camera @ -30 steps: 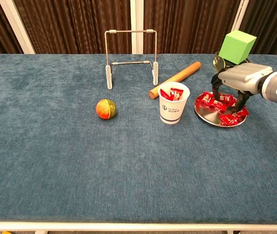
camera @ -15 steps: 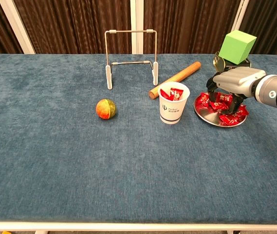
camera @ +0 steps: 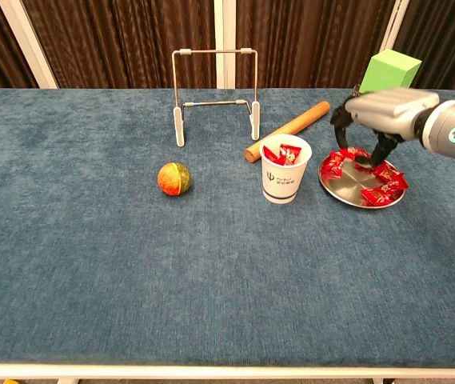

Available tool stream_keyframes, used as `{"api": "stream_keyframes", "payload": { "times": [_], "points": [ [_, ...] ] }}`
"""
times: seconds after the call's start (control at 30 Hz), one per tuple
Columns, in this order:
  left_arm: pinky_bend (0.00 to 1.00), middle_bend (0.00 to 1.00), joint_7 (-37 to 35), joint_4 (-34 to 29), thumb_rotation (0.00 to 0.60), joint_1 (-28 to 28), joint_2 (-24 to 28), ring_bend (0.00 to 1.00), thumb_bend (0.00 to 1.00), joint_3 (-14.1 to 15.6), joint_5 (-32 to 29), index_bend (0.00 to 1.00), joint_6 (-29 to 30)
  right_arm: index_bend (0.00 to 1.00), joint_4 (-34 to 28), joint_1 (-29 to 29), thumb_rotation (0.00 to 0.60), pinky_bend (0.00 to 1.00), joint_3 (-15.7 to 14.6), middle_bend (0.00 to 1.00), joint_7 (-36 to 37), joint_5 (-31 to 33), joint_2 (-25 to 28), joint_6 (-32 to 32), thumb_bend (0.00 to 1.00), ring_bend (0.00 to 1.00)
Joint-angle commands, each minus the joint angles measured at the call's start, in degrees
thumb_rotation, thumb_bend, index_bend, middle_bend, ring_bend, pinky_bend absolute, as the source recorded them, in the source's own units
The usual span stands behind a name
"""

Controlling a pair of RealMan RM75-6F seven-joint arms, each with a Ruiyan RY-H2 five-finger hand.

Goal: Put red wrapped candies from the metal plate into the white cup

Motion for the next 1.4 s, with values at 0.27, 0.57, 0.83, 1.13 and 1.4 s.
{"api": "stream_keyframes", "payload": {
  "times": [0.27, 0.57, 0.83, 1.13, 1.4],
  "points": [
    [0.19, 0.19, 0.2, -0.4, 0.6, 0.4, 0.2, 0.11, 0.0, 0.1, 0.1, 0.32, 0.6, 0.52, -14.7, 0.4, 0.6, 0.0, 3.3, 0.13, 4.5, -7.2, 6.9, 4.6, 0.37, 0.0],
    [0.19, 0.19, -0.3, 0.0, 0.6, 0.4, 0.0, 0.11, 0.0, 0.0, -0.3, 0.32, 0.1, 0.45, -11.2, 2.9, 0.6, 0.0, 2.5, 0.12, 1.5, -4.9, 2.2, 2.4, 0.34, 0.0],
    [0.19, 0.19, -0.7, 0.5, 0.6, 0.6, -0.3, 0.11, 0.0, 0.0, -0.4, 0.32, 0.1, 0.27, -9.9, 2.6, 0.6, 0.0, 2.0, 0.1, 1.9, -5.0, 1.3, 3.4, 0.17, 0.0],
    [0.19, 0.19, -0.4, 0.3, 0.6, 0.5, -0.2, 0.11, 0.0, 0.0, -0.3, 0.32, 0.1, 0.33, -5.4, 1.0, 0.6, 0.0, 0.8, 0.11, 1.3, -1.6, 3.9, 2.3, 0.18, 0.0],
    [0.19, 0.19, 0.5, -0.4, 0.6, 0.4, 0.0, 0.11, 0.0, 0.0, -0.3, 0.32, 0.0, 0.36, 3.8, 1.5, 0.6, 0.0, -1.5, 0.11, -0.3, 0.3, -0.9, -1.5, 0.24, 0.0]
  ]
}}
